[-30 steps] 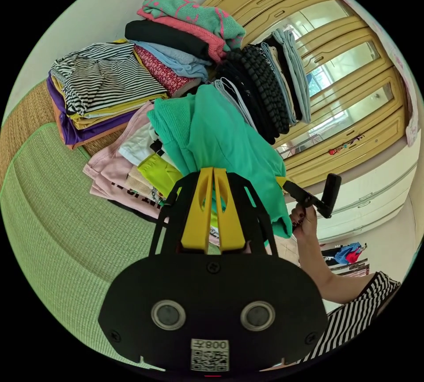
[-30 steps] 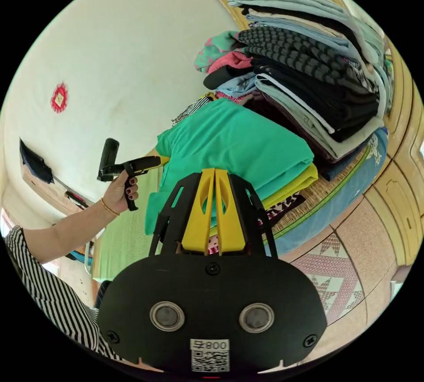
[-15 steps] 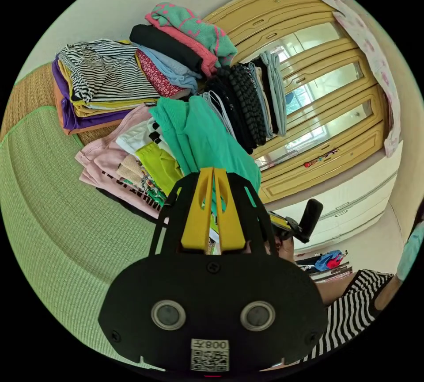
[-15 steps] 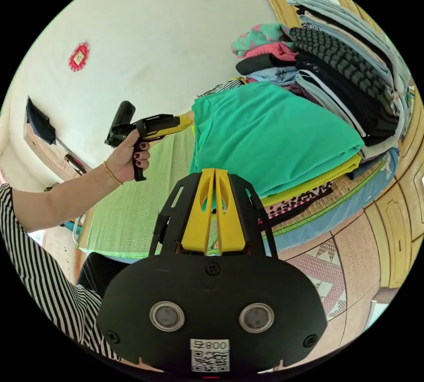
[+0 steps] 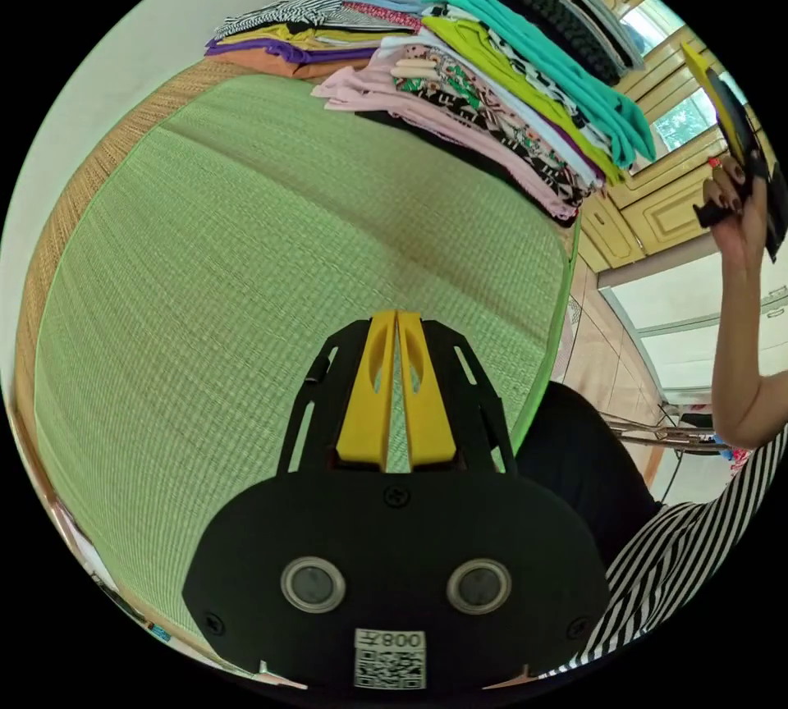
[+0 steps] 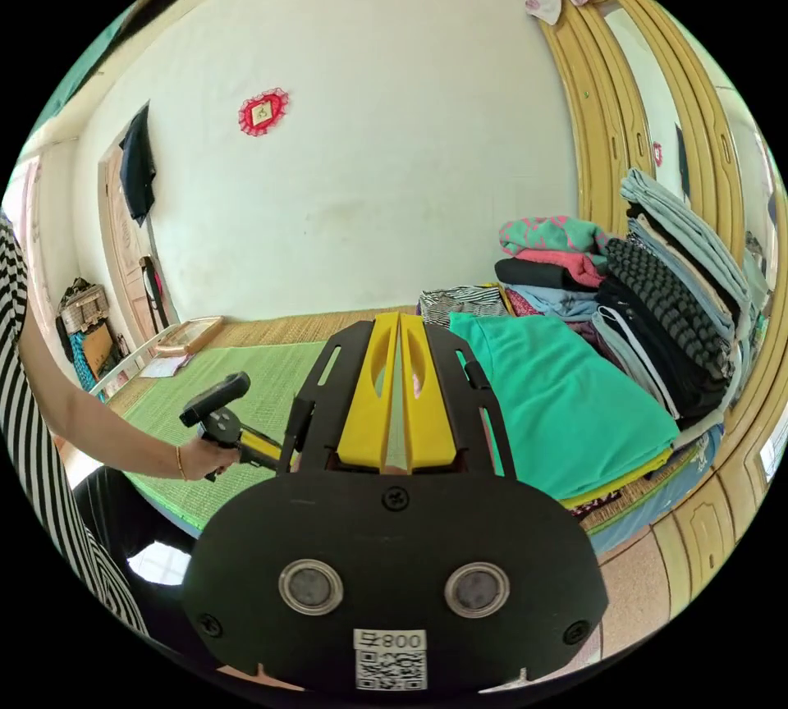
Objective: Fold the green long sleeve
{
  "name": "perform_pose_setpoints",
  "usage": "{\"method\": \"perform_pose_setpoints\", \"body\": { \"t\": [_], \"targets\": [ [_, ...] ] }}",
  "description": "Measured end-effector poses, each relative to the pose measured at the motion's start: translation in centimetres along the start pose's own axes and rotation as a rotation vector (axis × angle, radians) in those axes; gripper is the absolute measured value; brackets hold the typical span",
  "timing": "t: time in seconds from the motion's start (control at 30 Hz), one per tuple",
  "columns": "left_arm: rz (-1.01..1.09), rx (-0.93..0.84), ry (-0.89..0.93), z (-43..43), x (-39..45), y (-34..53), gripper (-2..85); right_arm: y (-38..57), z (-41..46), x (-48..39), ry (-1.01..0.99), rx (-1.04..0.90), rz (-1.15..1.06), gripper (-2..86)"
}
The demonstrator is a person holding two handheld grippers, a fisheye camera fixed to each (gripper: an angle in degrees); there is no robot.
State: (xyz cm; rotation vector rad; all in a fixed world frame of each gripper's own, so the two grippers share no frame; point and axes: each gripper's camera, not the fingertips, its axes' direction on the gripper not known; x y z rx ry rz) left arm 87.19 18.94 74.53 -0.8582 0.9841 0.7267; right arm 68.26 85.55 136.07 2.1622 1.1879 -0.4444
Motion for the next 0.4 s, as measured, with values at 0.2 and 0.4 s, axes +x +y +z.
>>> {"method": "perform_pose_setpoints", "body": {
  "t": [0.2, 0.4],
  "targets": [
    [-0.047, 0.084, 0.032, 0.5, -0.2, 5.0, 0.3, -2.9, 7.0, -2.1, -0.105, -0.028, -0.01, 0.2],
    [-0.086, 0.211, 0.069, -0.1, -1.1, 9.6, 0.3, -5.9, 15.5, -4.0, -0.201, -0.111, -0.05, 0.6]
  ]
}}
